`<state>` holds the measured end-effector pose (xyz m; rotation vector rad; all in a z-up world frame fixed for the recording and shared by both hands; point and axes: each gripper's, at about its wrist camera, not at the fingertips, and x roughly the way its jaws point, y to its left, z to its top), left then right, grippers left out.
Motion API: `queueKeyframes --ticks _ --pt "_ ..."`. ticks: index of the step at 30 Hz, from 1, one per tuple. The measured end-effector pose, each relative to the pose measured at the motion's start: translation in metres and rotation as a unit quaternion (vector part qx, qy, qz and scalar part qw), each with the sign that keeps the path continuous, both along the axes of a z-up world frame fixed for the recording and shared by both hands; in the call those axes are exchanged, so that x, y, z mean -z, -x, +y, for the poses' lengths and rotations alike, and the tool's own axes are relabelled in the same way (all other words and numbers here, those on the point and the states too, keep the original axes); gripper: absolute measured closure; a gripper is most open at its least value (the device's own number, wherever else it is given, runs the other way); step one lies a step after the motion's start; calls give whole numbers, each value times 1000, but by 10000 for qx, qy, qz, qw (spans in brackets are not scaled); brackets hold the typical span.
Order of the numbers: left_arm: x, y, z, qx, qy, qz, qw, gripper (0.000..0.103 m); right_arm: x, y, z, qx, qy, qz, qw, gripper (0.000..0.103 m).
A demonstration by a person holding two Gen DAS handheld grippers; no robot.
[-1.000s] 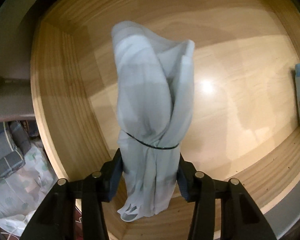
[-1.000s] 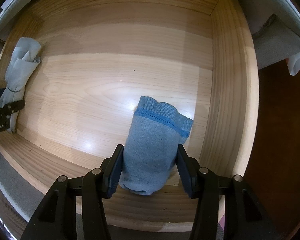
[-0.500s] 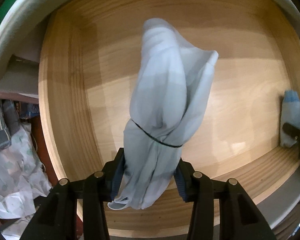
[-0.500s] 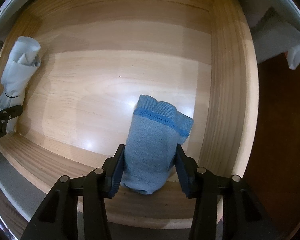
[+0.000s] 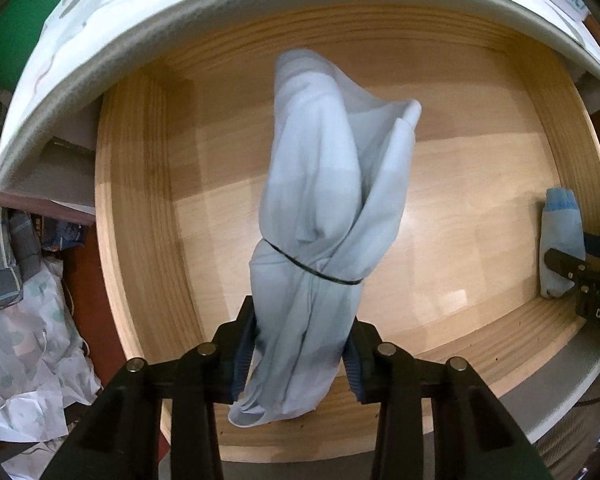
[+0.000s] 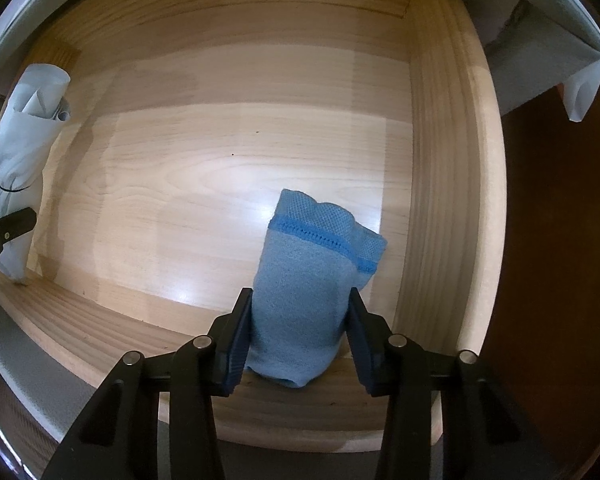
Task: Take underwear out of drawer
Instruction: 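Carry the grey-blue bundle up over the white box with the left gripper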
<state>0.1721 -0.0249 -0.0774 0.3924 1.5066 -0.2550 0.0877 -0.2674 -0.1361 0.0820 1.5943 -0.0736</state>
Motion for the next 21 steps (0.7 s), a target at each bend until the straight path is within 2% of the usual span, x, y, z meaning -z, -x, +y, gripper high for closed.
queueKeyframes --ticks 21 --pt "-29 32 -20 265 -167 -577 9978 64 -2 3 11 -68 47 -23 10000 63"
